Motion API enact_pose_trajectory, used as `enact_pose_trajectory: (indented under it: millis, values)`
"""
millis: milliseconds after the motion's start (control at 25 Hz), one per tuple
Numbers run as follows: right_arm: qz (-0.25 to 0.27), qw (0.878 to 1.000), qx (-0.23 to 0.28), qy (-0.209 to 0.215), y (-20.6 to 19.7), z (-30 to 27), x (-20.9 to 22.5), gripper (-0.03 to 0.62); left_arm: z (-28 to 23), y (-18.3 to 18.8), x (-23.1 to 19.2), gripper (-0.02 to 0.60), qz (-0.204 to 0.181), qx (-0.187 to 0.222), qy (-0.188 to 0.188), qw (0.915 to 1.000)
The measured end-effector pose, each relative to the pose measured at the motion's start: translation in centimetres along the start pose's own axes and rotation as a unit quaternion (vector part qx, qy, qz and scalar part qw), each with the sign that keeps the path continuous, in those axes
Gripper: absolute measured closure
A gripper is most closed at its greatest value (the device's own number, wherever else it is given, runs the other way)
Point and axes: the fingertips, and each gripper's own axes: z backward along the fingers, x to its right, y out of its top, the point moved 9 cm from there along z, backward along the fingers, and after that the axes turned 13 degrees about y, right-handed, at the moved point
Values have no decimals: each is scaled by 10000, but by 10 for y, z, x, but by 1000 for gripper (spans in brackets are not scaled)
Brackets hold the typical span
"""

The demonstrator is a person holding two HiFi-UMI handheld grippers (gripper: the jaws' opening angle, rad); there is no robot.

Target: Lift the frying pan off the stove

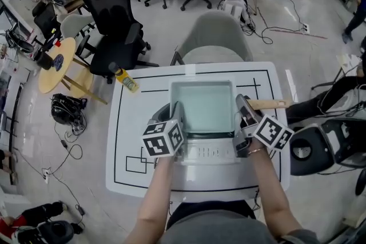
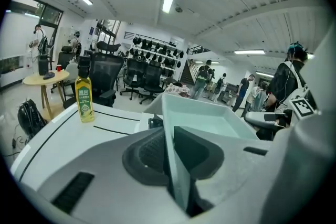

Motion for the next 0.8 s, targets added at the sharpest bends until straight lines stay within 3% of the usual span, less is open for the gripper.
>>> enact_pose_trajectory:
  millis: [800]
  values:
    - [384, 9965, 259, 694, 28, 18, -63, 441, 64, 39, 5, 541, 17, 890, -7, 9960]
